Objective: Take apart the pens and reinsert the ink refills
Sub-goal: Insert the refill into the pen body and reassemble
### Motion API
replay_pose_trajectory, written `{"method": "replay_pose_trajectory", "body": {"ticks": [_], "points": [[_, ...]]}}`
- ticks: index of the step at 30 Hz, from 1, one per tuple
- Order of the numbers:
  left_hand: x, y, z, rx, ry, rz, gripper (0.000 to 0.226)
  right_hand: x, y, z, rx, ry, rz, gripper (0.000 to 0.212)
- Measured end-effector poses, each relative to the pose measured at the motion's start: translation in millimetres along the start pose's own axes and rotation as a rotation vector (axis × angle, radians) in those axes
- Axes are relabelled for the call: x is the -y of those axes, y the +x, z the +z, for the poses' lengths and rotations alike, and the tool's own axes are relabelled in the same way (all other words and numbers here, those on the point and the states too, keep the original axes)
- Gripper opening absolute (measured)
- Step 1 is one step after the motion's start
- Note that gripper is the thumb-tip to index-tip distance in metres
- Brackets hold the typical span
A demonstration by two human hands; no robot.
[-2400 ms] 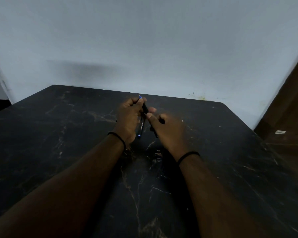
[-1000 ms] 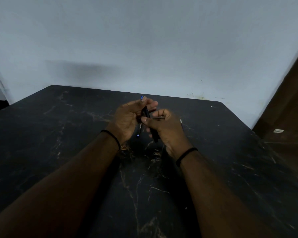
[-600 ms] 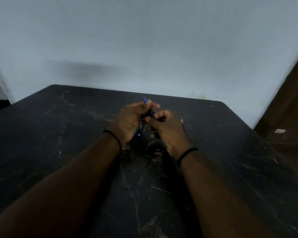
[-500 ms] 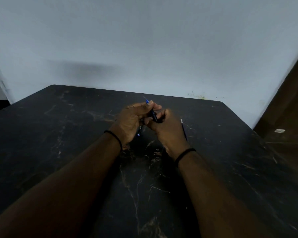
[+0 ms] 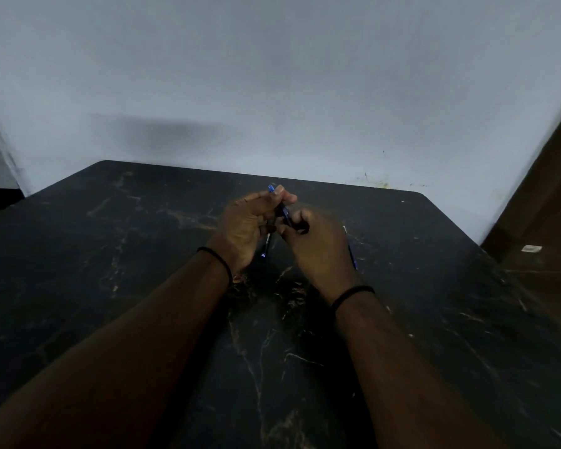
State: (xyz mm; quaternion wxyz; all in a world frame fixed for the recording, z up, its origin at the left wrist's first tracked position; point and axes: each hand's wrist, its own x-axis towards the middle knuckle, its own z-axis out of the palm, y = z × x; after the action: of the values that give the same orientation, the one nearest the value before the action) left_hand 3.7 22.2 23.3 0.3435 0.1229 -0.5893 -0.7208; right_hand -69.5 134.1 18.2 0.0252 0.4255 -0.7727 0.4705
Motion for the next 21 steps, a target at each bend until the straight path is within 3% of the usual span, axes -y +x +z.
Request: {"method": "replay_pose_trajectory", "body": {"ticks": [2, 9, 15, 18, 21], "points": [[-2.1, -0.6, -1.8, -0.014, 0.004, 0.013, 0.017, -3.0, -0.8, 3.2, -0.048, -0.016, 0.015, 0.030], [-3.7, 2.3, -2.8, -0.076, -0.043, 0.053, 0.026, -1.9, 0.3, 2.8, -0.035, 0.074, -0.031, 0.009], [-7.6, 4.1, -5.4, -0.198, -0.076, 0.051, 0.020, -8.8, 6.2, 8.6, -0.042, -0.037, -0.041, 0.024], [-8.8, 5.6, -10.1, -0.285, -0.146, 0.048, 0.021, -14.6, 9.7, 8.9, -0.037, -0.123, -0.071, 0.022], [-10.4, 6.8, -12.9, -0.353, -0.169, 0.024, 0.022, -11.4, 7.3, 5.5, -0.088, -0.011, -0.061, 0.016]]}}
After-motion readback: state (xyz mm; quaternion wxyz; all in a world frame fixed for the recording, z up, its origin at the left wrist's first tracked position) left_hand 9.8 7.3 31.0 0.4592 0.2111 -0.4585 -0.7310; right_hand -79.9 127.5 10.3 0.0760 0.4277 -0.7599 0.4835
